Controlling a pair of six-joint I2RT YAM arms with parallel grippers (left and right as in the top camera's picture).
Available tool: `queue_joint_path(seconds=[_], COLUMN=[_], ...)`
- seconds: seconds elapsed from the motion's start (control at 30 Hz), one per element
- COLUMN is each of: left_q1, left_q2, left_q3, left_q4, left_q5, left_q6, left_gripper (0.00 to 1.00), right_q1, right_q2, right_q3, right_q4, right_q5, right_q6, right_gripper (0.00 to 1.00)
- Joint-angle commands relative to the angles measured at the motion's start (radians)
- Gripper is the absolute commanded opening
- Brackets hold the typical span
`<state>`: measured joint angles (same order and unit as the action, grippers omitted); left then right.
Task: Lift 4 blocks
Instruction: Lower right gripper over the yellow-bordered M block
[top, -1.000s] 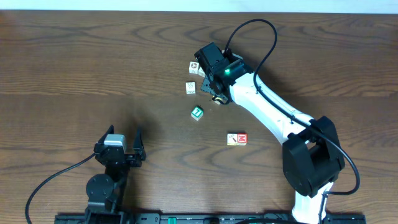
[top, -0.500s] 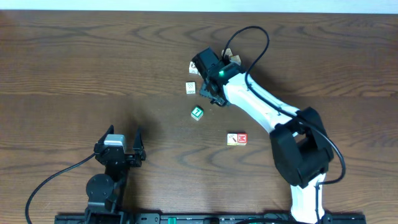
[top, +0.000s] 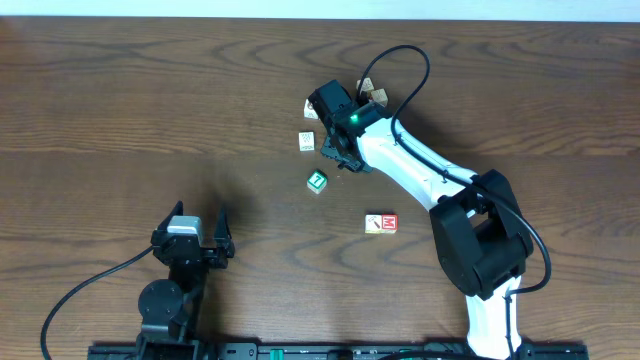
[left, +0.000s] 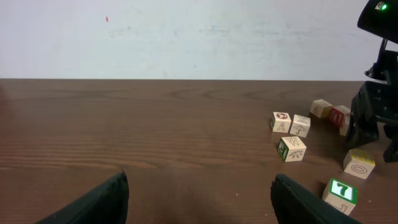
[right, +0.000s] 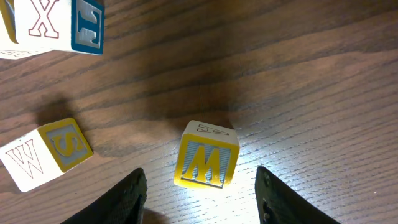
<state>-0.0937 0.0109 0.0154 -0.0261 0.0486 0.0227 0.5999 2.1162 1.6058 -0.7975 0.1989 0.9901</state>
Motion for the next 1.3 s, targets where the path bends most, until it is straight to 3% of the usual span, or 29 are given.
queue_joint_path(seconds=[0.0, 1.27], left_q1=[-0.002, -0.002], left_q2=[-0.004, -0.004], left_q3=[-0.011, -0.011], left_q4=[-0.044, -0.044], left_q5=[-0.016, -0.016], left_q6=[-0.005, -0.005], left_gripper=[0.73, 0.73], right_q1=[0.009, -0.005], right_q2=[0.013, 0.048], right_q3=[-0.017, -0.063], right_q4=[-0.001, 0.105], right_q5=[0.021, 0.059], right_q6=[0.020, 0.060], right_gripper=[0.54, 0.47])
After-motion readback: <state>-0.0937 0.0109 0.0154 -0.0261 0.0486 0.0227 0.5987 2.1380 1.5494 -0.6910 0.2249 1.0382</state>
